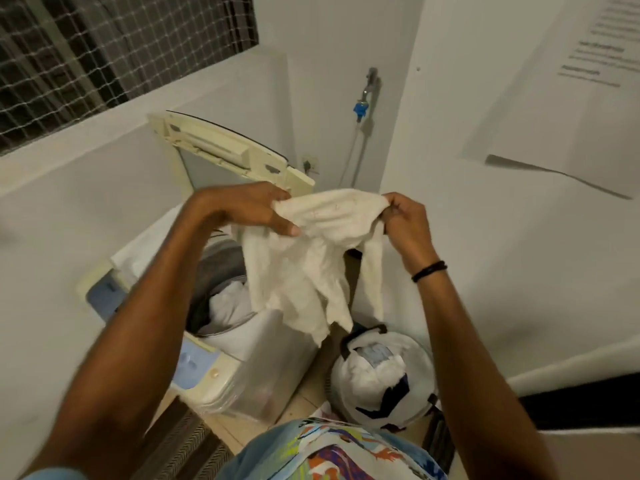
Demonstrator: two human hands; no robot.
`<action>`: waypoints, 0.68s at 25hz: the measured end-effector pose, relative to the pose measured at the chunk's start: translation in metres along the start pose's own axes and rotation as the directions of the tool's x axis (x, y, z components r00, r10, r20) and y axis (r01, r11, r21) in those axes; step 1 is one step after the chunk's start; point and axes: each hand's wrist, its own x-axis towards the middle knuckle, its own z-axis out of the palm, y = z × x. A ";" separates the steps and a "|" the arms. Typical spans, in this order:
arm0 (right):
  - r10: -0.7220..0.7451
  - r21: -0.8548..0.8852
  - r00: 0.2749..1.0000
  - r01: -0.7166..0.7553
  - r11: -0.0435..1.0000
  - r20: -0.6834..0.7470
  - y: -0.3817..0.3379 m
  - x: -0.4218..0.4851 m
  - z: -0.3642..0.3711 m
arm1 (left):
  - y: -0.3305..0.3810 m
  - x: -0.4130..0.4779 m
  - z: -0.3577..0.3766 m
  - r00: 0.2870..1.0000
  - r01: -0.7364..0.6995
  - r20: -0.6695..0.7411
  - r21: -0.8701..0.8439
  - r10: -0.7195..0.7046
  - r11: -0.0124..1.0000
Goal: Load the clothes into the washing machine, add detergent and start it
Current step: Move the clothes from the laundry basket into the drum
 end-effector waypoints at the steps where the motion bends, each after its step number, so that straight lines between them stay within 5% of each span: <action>1: -0.028 -0.040 0.999 0.027 0.999 -0.026 -0.010 0.011 0.008 | -0.014 -0.011 -0.018 0.997 0.043 -0.064 0.036 -0.040 0.998; 6: -0.008 -0.012 0.996 0.009 1.000 0.092 -0.060 0.030 0.077 | -0.081 -0.055 -0.076 0.866 0.125 -0.465 -0.158 -0.186 0.979; 11: 0.095 0.201 0.964 -0.148 0.968 0.249 -0.090 0.028 0.172 | -0.131 -0.059 -0.100 0.473 -0.009 -0.800 -0.423 -0.369 0.906; 17: 0.103 0.299 0.935 -0.211 0.931 0.339 -0.104 0.033 0.253 | -0.168 -0.050 -0.122 0.056 -0.152 -0.930 -0.367 -0.363 0.918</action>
